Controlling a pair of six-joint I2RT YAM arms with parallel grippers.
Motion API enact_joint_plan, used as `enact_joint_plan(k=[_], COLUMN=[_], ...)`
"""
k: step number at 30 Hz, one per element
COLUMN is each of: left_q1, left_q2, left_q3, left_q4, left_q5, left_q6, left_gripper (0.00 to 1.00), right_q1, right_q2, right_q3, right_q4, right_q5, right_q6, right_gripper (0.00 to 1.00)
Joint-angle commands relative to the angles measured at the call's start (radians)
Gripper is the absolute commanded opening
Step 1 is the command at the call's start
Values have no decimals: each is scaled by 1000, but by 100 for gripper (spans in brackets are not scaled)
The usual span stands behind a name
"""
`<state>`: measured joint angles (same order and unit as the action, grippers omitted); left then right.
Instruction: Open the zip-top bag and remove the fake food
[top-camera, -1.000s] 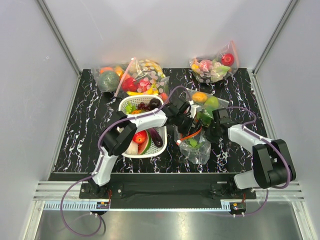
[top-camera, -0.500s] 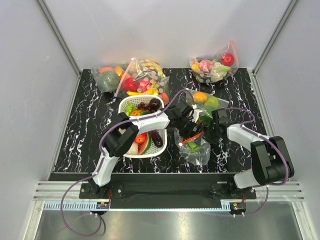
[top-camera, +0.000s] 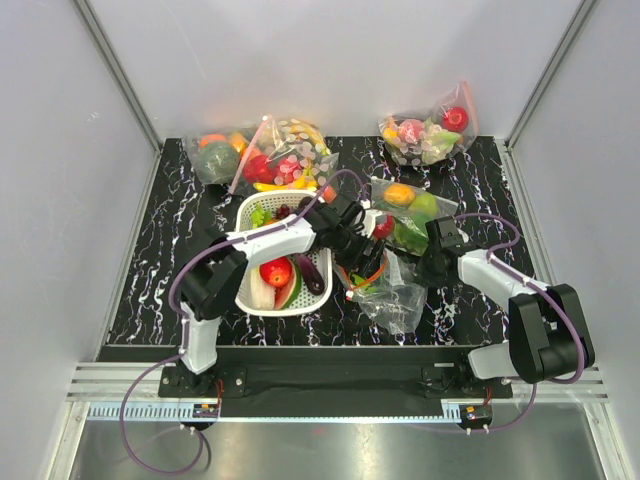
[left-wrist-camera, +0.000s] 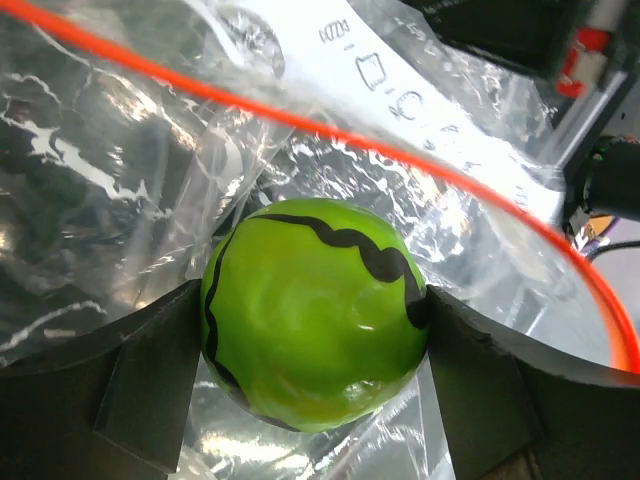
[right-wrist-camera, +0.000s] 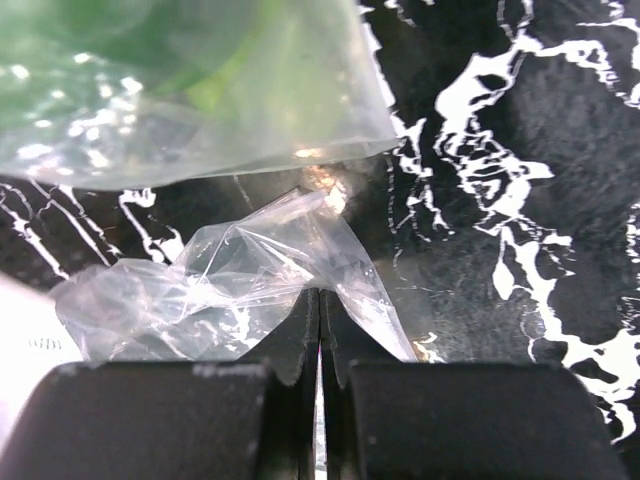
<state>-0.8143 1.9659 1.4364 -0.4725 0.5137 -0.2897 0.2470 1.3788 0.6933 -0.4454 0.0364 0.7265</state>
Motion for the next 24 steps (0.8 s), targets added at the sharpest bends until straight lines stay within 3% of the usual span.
enact_joint_plan(k=[1,10,21,24], left_q1=[7,96,155,237], left_q2=[-93,-213,-275,-320], left_q3=[-1,-2,48,81], left_q4=[-28,-68,8,-9], left_q5=[-23,-43,-27,-58], left_q6=[40,54,-32,-48], left_gripper=[61,61,61,60], right_q1=[-15,-44,-49,-55], right_q2=[-27,-38,-27,-44], right_q3=[31,46,71,69], right_q4=[-29,-26,-13,-25], right_q5=[80,117,112,123], right_q6=[-15,-35,-53,-64], right_gripper=[0,0,0,0])
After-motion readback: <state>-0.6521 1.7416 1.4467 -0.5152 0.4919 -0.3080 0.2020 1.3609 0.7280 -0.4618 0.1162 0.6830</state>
